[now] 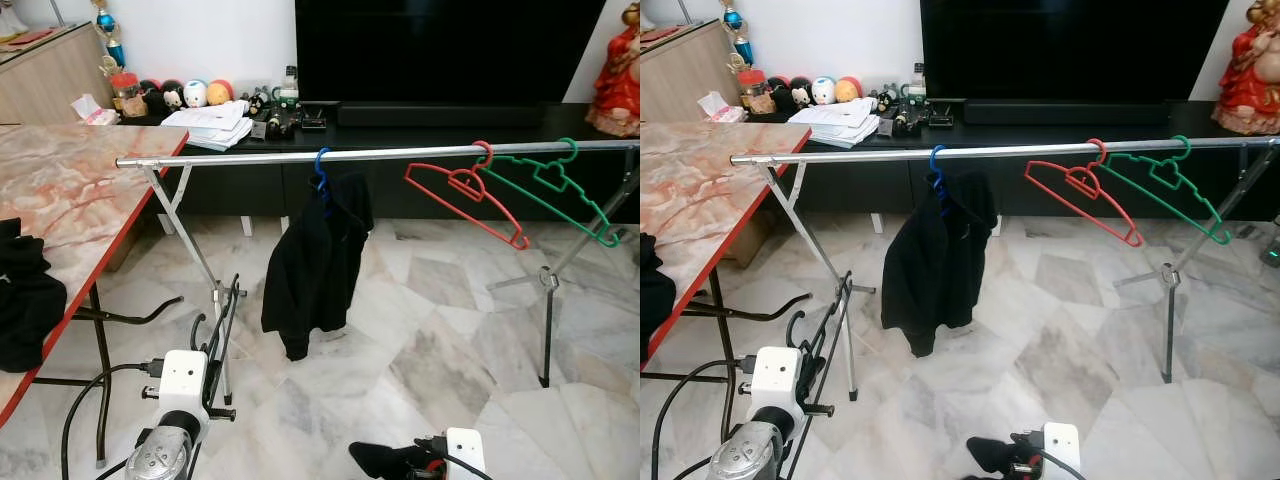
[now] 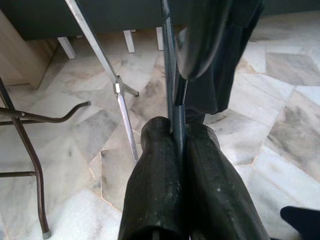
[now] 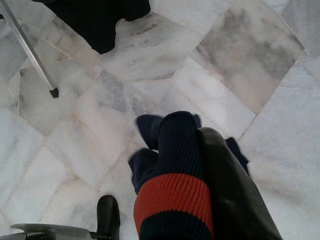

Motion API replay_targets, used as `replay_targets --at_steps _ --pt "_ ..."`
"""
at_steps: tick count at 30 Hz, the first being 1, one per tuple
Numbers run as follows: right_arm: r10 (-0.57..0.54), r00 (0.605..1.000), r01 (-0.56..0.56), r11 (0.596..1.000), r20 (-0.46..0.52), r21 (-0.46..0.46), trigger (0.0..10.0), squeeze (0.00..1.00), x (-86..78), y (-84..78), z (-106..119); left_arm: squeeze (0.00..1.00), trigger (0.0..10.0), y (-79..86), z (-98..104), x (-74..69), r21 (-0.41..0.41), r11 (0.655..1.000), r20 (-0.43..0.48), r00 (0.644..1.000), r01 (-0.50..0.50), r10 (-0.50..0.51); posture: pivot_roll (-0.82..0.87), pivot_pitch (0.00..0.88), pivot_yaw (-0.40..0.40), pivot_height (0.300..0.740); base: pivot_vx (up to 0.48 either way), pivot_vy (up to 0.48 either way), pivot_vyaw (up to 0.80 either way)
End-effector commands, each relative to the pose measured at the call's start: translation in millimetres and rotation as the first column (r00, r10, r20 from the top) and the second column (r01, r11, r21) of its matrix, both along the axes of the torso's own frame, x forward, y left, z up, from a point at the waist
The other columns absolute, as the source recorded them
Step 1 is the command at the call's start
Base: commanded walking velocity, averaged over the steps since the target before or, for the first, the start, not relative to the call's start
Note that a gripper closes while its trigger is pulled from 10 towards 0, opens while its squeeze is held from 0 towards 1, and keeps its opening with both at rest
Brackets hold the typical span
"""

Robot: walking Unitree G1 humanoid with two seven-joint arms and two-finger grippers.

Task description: Hang hanger

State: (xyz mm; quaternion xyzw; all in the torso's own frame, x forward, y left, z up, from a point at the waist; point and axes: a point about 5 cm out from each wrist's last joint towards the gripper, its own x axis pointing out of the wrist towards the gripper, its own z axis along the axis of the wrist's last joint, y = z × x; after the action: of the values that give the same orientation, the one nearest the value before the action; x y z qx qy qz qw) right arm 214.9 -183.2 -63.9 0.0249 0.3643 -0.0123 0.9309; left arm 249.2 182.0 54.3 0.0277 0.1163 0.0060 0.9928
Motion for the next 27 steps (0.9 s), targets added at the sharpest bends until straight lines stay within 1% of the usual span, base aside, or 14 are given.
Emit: replay_targets --at_steps 1,16,27 --pt "-0.007 1.000 0.007 1.000 0.012 0.001 10.0 0.00 0.6 0.7 0.6 0.00 10.0 -2.5 1.9 -1.7 -0.009 1.000 0.006 1.000 0.018 -0.017 0.01 0.053 0.051 0.740 0.000 0.000 0.00" --pt "-0.020 1.000 0.020 1.000 0.020 0.004 10.0 0.00 0.3 0.9 0.7 0.00 10.0 -0.8 3.8 -0.3 -0.003 1.000 0.013 1.000 0.020 -0.020 0.01 0.043 0.056 0.740 0.000 0.000 0.00" --pt "-0.021 1.000 0.021 1.000 0.021 0.004 10.0 0.00 0.3 1.1 0.8 0.00 10.0 -1.0 4.8 0.1 -0.007 1.000 0.019 1.000 0.019 -0.019 0.01 0.047 0.056 0.740 -0.265 0.000 0.00"
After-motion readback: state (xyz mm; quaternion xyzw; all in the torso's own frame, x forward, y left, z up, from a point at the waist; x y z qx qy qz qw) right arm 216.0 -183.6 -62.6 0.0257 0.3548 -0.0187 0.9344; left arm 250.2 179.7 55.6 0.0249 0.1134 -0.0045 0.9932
